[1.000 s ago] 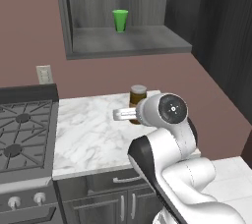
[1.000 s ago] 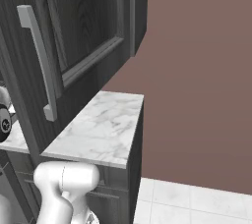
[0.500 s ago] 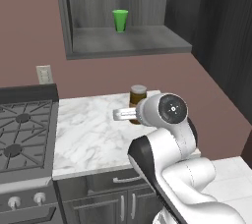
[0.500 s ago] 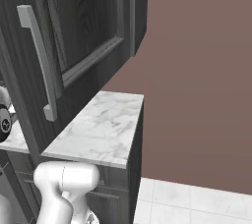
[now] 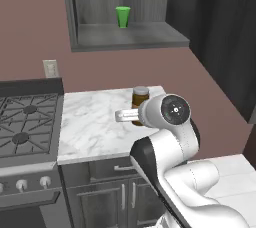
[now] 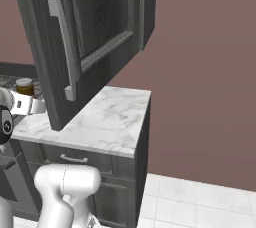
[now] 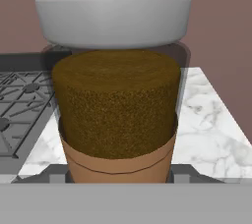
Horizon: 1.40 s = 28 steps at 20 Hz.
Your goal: Take the cinnamon bottle from the cabinet and place it on the dining table, next to the plate with the cupcake. Then take the chocolate from the dining counter and place it on the cupcake plate.
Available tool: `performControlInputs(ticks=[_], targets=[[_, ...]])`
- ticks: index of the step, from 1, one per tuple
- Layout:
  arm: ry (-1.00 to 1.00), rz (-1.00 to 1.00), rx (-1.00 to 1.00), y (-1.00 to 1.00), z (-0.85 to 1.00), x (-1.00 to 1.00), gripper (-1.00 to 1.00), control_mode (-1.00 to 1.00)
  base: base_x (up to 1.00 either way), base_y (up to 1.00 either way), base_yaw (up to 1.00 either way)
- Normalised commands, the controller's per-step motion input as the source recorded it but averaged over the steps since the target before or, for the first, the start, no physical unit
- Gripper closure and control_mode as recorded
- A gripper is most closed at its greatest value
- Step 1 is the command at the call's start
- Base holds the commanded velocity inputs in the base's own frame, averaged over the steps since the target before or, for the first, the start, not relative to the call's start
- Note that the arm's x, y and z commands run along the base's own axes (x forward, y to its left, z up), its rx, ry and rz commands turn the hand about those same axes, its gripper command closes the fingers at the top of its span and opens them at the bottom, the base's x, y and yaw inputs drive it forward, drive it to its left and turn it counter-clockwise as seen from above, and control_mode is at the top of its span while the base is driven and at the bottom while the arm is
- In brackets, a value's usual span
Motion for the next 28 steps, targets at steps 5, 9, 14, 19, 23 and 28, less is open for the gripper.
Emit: performControlInputs(ticks=[5,9,14,19,23,28], targets=[[0.0,0.0,0.0,0.0,0.0,0.0,1.0,1.0,-0.78,0.03,0.11],[0.0,0.0,0.0,0.0,0.0,0.0,1.0,1.0,-0.56,0.02,0.38],[0.0,0.0,0.0,0.0,0.0,0.0,1.0,1.0,-0.38,0.0,0.81],[0.0,0.0,0.0,0.0,0.0,0.0,1.0,1.0,-0.15,0.0,0.99],[0.0,0.0,0.0,0.0,0.0,0.0,1.0,1.0,-0.07,0.0,1.0],[0.0,0.0,0.0,0.0,0.0,0.0,1.0,1.0,-0.07,0.0,1.0]])
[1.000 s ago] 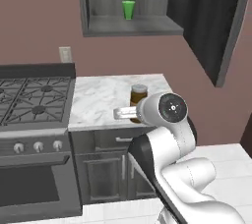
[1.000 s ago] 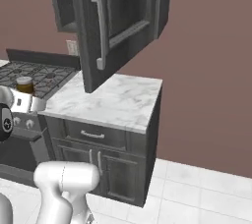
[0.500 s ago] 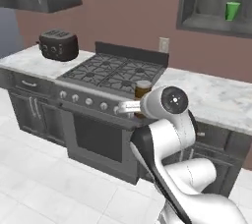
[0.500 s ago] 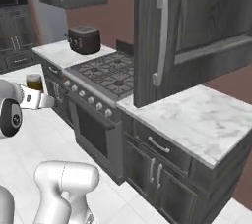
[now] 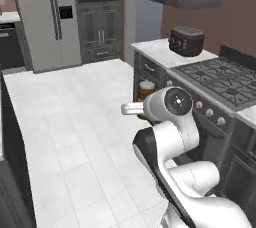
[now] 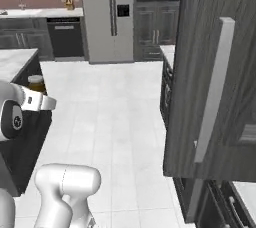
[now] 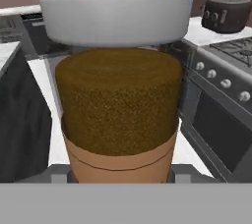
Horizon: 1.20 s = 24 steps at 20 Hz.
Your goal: Take the cinnamon bottle from the cabinet and place it on the dining table, next to the plate with the cupcake. Then take the chocolate from the dining counter and place it on the cupcake plate.
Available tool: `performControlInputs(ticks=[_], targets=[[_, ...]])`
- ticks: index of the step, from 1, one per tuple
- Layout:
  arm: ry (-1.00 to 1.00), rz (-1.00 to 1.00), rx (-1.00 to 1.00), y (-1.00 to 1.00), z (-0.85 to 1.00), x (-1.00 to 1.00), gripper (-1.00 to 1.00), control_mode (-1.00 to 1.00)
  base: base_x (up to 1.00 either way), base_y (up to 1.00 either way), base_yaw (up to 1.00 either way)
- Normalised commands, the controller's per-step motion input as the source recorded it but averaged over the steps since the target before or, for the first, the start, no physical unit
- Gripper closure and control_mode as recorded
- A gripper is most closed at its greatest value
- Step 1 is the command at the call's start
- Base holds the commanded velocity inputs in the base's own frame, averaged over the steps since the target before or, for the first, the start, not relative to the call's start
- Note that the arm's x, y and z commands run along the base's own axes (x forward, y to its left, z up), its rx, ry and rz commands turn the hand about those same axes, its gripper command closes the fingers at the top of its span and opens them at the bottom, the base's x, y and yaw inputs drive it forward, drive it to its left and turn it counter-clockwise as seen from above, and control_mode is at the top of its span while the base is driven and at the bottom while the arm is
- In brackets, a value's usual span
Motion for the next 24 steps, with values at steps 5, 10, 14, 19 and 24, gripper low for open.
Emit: performControlInputs(ticks=[5,10,14,19,24], targets=[[0.0,0.0,0.0,0.0,0.0,0.0,1.0,1.0,-0.04,0.0,1.0],[0.0,0.0,0.0,0.0,0.0,0.0,1.0,1.0,0.0,0.0,0.96],[0.0,0.0,0.0,0.0,0.0,0.0,1.0,1.0,0.09,0.0,0.88],[0.0,0.0,0.0,0.0,0.0,0.0,1.0,1.0,0.32,0.02,0.67],[0.0,0.0,0.0,0.0,0.0,0.0,1.0,1.0,0.62,0.16,0.1]])
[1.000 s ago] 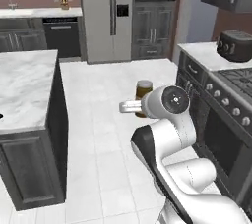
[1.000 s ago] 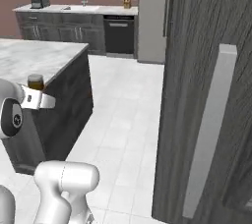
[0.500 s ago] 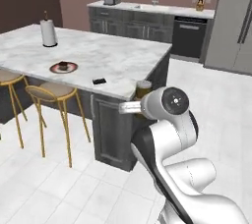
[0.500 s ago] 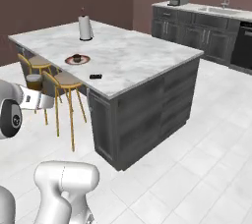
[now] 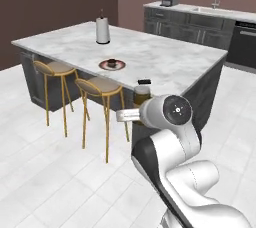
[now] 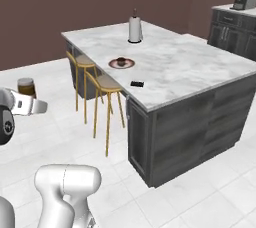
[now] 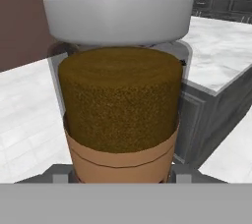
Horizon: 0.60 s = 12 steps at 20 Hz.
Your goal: Take the cinnamon bottle from the cabinet and place it on the dining table, next to the plate with the cupcake. Then take the chocolate from the dining counter and place it on the cupcake plate.
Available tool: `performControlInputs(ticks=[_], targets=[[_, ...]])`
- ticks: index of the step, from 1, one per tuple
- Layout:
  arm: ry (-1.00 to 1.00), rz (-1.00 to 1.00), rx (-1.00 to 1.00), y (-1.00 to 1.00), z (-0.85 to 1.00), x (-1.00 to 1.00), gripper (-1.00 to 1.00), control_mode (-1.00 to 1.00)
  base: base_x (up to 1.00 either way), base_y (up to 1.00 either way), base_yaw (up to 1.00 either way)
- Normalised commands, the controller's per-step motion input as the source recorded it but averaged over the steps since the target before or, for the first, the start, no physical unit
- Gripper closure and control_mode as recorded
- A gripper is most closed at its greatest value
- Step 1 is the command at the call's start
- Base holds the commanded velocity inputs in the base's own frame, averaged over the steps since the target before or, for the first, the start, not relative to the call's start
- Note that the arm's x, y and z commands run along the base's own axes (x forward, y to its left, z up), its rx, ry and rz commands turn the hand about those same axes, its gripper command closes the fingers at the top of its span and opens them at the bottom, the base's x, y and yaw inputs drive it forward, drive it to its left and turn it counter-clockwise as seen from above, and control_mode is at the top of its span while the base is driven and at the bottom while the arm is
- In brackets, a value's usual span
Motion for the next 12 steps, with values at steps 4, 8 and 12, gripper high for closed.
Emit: performControlInputs(ticks=[4,8,12], targets=[[0.0,0.0,0.0,0.0,0.0,0.0,1.0,1.0,0.78,0.26,-0.02],[0.0,0.0,0.0,0.0,0.0,0.0,1.0,1.0,0.86,0.3,-0.03],[0.0,0.0,0.0,0.0,0.0,0.0,1.0,1.0,0.81,0.32,-0.04]])
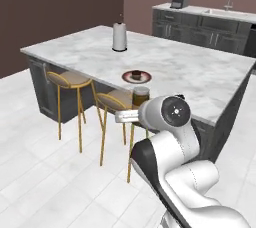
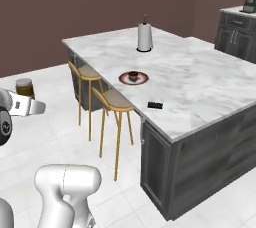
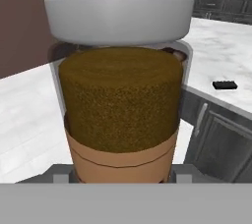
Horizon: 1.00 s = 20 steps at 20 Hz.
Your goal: Take the cinnamon bottle from the cabinet and place it on the dining table, next to the plate with the cupcake. Then take the chocolate from the dining counter and place it on the cupcake plate.
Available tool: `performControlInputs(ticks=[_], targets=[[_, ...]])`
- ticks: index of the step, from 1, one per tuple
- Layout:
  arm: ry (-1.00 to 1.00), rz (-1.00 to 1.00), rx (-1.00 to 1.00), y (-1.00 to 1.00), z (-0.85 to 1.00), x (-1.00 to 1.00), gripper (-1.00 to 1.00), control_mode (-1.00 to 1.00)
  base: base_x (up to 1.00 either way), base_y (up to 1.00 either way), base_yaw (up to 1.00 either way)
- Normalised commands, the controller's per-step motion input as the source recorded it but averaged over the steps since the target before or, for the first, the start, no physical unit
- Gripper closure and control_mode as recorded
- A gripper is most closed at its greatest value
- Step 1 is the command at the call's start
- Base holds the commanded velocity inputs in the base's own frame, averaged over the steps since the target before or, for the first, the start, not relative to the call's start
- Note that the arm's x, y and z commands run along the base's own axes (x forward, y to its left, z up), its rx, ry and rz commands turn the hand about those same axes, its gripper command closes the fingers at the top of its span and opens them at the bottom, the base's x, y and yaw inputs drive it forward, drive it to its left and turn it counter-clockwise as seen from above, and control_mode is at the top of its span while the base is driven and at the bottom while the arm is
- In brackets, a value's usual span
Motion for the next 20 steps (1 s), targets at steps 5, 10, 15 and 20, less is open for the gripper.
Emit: performControlInputs(ticks=[5,10,15,20], targets=[[0.0,0.0,0.0,0.0,0.0,0.0,1.0,1.0,0.74,0.3,-0.23],[0.0,0.0,0.0,0.0,0.0,0.0,1.0,1.0,0.65,0.26,-0.42],[0.0,0.0,0.0,0.0,0.0,0.0,1.0,1.0,0.65,0.21,-0.4],[0.0,0.0,0.0,0.0,0.0,0.0,1.0,1.0,0.66,0.18,-0.18]])
